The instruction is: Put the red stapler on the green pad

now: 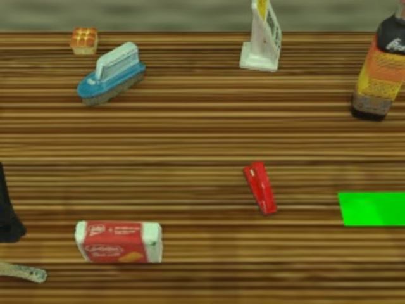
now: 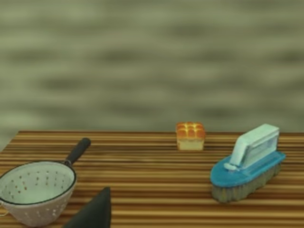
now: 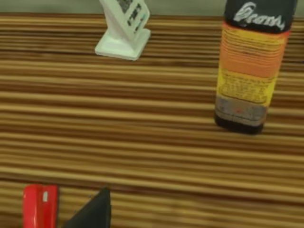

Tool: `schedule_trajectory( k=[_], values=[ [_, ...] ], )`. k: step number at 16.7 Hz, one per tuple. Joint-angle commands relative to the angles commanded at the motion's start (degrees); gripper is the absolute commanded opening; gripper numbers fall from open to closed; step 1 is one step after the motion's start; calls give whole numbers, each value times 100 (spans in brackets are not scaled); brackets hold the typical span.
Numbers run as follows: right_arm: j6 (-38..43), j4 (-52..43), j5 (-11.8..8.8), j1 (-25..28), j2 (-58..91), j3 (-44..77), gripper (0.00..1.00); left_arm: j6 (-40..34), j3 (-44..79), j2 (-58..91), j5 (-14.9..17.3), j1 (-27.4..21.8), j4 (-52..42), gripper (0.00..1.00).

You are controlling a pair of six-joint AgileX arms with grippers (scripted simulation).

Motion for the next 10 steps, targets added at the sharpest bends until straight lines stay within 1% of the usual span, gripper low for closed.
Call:
schedule_trajectory(
  k=[6,10],
  values=[
    [448,-2187,17,939,4009,3126,100,0,0,0,0,0,0,100],
    [723,-3467,11,1511,6244,4972,100,0,0,0,0,0,0,100]
  ],
)
